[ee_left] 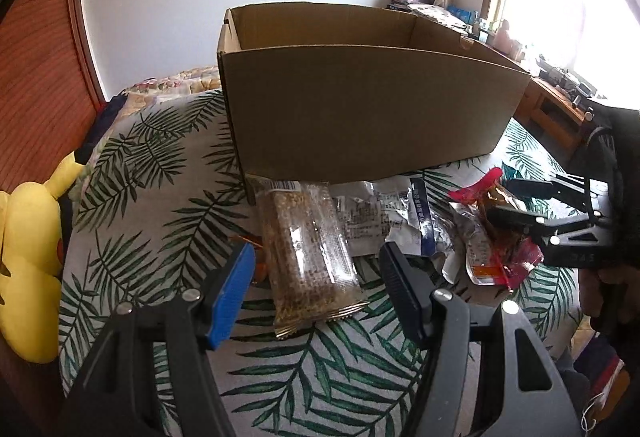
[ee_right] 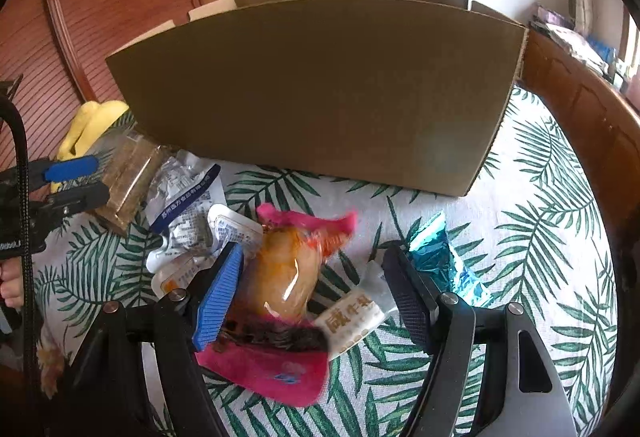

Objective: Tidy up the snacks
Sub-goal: 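Grasp the granola bar with the left tool while the right tool grasps the pink sausage snack, then lift both snacks into the box and open both tools to release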

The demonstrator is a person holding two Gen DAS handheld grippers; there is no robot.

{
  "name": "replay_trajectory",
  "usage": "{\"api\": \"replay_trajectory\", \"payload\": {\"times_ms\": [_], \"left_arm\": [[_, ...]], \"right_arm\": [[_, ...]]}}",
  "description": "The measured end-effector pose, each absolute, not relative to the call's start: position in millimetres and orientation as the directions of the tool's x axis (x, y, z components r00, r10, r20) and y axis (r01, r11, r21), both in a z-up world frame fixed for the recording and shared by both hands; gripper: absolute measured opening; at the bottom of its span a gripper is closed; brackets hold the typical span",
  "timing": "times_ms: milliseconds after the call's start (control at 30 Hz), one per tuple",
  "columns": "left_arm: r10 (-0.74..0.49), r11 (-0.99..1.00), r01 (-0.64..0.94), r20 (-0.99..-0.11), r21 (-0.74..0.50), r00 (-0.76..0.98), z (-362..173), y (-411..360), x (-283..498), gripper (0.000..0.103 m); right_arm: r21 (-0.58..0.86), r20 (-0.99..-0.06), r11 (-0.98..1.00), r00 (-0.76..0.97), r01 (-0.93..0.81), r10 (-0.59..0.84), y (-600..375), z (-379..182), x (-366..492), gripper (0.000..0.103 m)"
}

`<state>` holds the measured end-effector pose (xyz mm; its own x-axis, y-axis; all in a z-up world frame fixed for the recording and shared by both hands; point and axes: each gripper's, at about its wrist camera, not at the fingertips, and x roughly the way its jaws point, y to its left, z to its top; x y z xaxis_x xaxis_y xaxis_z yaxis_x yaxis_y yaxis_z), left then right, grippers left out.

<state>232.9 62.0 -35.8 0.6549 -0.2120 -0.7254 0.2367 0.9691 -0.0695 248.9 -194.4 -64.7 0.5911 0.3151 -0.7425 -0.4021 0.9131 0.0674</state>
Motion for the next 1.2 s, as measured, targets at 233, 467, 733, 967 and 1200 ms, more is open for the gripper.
{"api": "replay_trajectory", "payload": {"times_ms": [233, 467, 733, 967, 1200], "left_arm": [[-0.204, 0.970, 0.235, -0.737, -0.063, 0.644, -43.1, 55.5, 242.2, 0.065], [-0.174, 0.976, 0.216, -0.743, -0.041, 0.647, -46.9, 50.1, 250.2, 0.065], [-0.083, 0.980, 0.189, -0.764, 0.053, 0.640, -55.8, 44.6, 262.4, 0.065], [-0.052, 0.977, 0.192, -0.769, 0.092, 0.637, -60.1, 44.0, 261.0, 0.054], [-0.094, 0.978, 0.202, -0.752, 0.053, 0.653, -51.0, 52.5, 244.8, 0.043]], "right_arm": [[0.068, -0.713, 0.892, 0.603, -0.447, 0.356, -189.4, -65.9, 239.8, 0.041], [0.057, -0.709, 0.888, 0.607, -0.457, 0.358, -188.5, -70.6, 233.5, 0.041], [0.039, -0.708, 0.887, 0.614, -0.459, 0.349, -186.5, -70.0, 234.0, 0.042], [0.045, -0.707, 0.888, 0.613, -0.458, 0.352, -186.1, -70.9, 234.7, 0.043], [0.049, -0.705, 0.888, 0.614, -0.457, 0.355, -185.0, -70.8, 233.8, 0.043]]}}
